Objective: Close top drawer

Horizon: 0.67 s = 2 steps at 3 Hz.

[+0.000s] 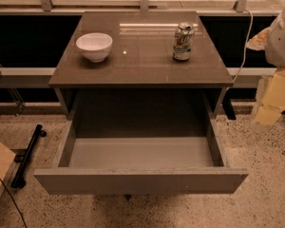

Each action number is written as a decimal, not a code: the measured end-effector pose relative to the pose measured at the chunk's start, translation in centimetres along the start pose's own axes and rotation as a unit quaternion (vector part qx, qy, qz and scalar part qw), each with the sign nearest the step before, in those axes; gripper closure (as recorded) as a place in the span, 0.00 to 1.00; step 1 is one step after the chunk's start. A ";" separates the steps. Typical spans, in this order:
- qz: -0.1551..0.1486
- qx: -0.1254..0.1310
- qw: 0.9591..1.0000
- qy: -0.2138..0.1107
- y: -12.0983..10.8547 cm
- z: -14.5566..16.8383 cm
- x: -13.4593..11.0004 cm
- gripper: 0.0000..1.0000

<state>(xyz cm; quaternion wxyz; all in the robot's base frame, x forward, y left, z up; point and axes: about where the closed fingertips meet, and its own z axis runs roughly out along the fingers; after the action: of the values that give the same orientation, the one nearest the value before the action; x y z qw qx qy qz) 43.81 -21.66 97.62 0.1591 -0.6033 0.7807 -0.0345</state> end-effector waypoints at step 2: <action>-0.001 0.005 1.000 -0.002 -0.1 -0.2 -0.1 0.24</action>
Offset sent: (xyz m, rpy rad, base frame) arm 0.0000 0.0000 0.0000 0.0000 0.0000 0.0000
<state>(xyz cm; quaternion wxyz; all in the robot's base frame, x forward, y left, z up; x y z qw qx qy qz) 43.82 -21.60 97.89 0.1636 -0.6029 0.7799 -0.0377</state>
